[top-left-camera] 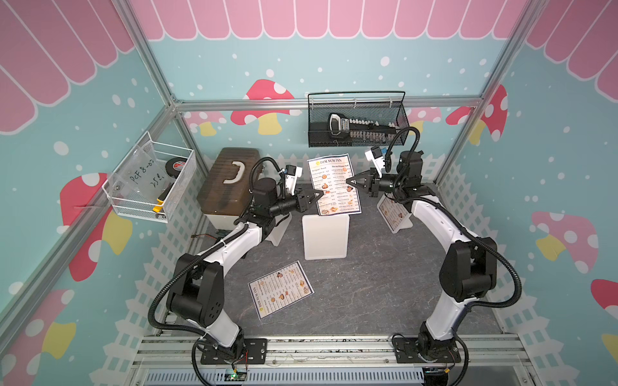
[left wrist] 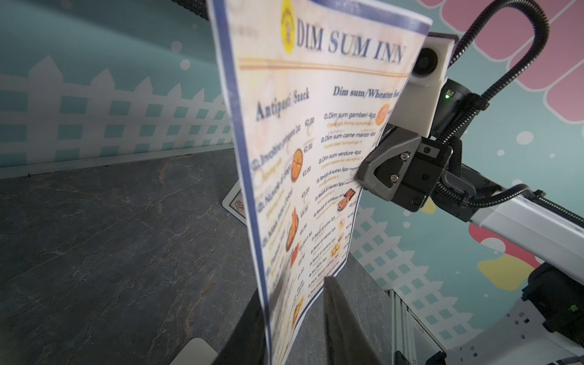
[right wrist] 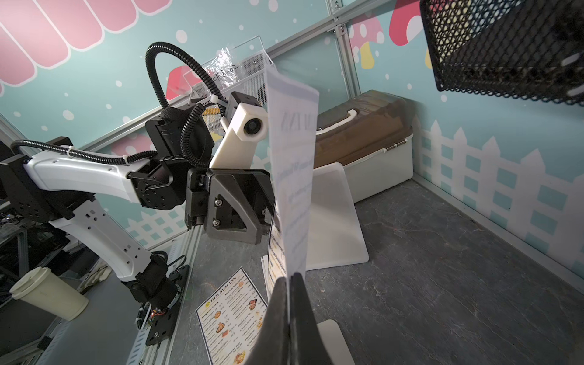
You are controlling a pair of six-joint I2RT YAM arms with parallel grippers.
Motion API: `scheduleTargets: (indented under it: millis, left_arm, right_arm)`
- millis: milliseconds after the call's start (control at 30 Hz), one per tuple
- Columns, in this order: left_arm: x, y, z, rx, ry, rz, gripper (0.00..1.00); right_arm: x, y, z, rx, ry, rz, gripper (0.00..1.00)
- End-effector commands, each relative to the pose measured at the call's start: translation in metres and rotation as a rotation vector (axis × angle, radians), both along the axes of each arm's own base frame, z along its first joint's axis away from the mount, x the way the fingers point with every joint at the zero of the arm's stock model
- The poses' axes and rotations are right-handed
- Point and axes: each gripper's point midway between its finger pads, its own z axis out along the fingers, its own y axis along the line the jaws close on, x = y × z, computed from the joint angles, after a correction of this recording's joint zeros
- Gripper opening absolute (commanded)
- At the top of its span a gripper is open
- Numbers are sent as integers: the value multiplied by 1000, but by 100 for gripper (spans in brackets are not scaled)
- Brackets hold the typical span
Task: Insert the menus into the narrow rack
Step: Insert the menu into the narrow rack.
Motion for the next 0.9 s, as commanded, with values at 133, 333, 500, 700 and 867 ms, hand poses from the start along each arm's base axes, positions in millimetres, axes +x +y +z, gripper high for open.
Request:
scheduleTargets:
  millis: [133,333,500,700,867]
  left_arm:
    - [0,-2,11,-16,-18,-9,25]
    - [-2,1,12,-10,-26,5,18]
    - [-3,6,10,-9,-23,16,15]
    - [-4,15,8,-8,-23,45,15]
    - [-5,21,6,-3,-20,64,15]
  right_arm:
    - [-2,0,8,37,-20,44,0]
    - [-1,8,6,49,-3,61,0]
    - [-1,15,3,50,8,76,0]
    - [-2,22,2,52,15,94,0]
    - [-4,28,1,52,22,108,0]
